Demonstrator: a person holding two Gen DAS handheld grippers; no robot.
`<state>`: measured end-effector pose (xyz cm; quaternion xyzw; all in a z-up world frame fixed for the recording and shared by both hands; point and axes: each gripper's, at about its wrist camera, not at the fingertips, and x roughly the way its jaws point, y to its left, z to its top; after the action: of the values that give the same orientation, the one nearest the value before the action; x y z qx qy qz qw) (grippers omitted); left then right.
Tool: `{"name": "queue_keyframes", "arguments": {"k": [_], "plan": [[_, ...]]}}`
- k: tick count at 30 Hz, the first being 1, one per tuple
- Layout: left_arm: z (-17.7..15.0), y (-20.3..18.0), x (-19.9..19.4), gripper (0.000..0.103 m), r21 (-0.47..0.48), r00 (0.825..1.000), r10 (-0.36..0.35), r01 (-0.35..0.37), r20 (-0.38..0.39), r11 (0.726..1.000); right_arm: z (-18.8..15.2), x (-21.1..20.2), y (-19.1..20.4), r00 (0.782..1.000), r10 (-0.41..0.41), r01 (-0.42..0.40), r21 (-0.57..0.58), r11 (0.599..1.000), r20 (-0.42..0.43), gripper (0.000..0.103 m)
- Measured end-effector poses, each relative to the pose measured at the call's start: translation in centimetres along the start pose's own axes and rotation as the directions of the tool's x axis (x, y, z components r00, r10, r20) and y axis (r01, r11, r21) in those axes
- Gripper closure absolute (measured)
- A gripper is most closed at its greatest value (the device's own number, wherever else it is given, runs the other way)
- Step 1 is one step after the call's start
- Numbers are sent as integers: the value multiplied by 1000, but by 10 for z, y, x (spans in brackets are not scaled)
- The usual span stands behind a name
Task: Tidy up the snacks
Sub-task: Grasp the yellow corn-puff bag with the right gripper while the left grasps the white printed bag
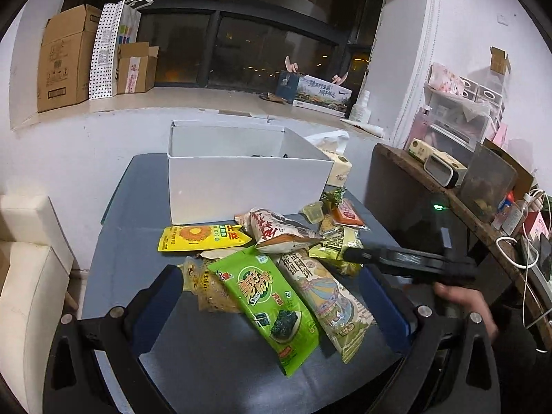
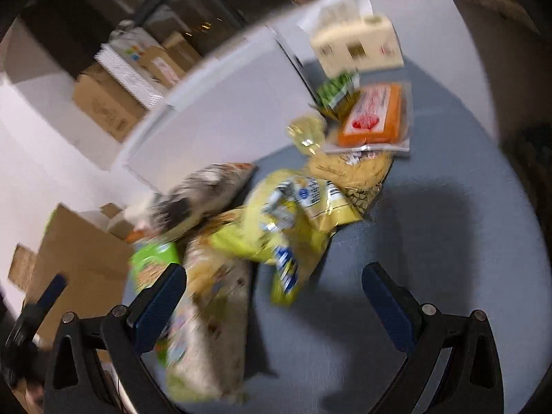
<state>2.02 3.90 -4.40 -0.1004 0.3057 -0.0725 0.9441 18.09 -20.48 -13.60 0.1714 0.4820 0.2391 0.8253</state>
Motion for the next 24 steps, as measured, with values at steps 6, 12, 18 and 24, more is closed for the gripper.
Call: {"name": "queue_keyframes", "arguments": {"k": [6, 12, 18, 24], "plan": [[1, 8, 3, 0, -24, 1000, 7, -7, 0, 1000, 25, 40, 0, 1000, -20, 21, 103, 994, -7, 0], [1, 15, 9, 0, -45, 1000, 2, -3, -12, 999, 21, 45, 12, 998, -60, 60, 14, 998, -25, 43], [13, 4, 26, 0, -21, 999, -22, 21, -42, 1000, 6, 6, 14, 998, -25, 27, -33, 999, 64, 46], [39, -21, 70, 0, 51, 993, -14, 20, -117, 998, -7, -58, 32, 975, -36, 76, -177, 981, 218, 46]]}}
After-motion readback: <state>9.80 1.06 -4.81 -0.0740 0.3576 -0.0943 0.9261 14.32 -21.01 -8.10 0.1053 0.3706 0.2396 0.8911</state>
